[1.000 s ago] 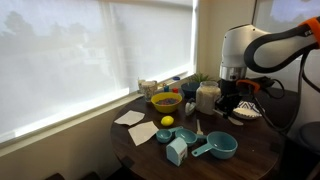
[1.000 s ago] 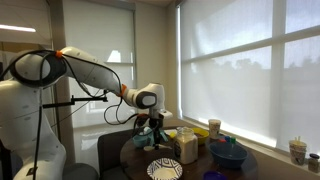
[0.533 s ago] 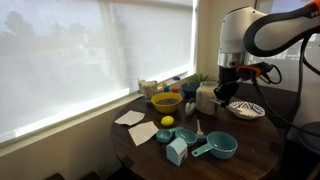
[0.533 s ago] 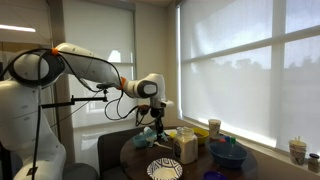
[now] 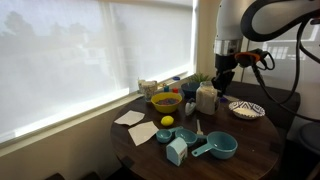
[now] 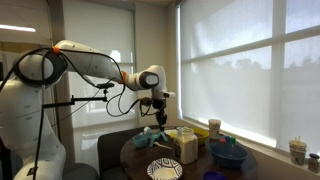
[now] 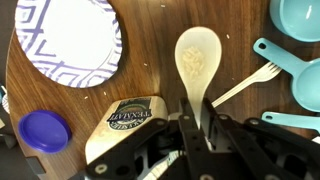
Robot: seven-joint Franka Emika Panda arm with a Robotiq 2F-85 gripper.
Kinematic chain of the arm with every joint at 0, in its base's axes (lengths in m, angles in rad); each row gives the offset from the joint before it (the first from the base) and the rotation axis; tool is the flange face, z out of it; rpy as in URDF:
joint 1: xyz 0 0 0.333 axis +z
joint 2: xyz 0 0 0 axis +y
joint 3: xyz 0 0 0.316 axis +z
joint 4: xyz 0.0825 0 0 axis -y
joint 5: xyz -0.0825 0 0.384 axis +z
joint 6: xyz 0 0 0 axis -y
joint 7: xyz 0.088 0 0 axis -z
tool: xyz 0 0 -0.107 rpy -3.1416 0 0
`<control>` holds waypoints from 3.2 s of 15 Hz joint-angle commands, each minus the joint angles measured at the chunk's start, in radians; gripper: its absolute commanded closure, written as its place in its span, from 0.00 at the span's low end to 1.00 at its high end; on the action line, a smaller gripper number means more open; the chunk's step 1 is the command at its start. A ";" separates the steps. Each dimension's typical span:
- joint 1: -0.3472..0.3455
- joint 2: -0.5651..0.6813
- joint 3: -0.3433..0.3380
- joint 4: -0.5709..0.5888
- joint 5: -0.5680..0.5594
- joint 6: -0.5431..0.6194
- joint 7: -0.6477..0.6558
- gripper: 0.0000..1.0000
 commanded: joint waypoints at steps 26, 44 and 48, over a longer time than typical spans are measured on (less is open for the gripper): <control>-0.048 0.017 -0.076 0.119 -0.090 0.032 -0.033 0.96; -0.080 0.034 -0.143 -0.055 0.081 0.552 0.036 0.96; -0.082 0.036 -0.148 -0.106 0.113 0.654 0.027 0.96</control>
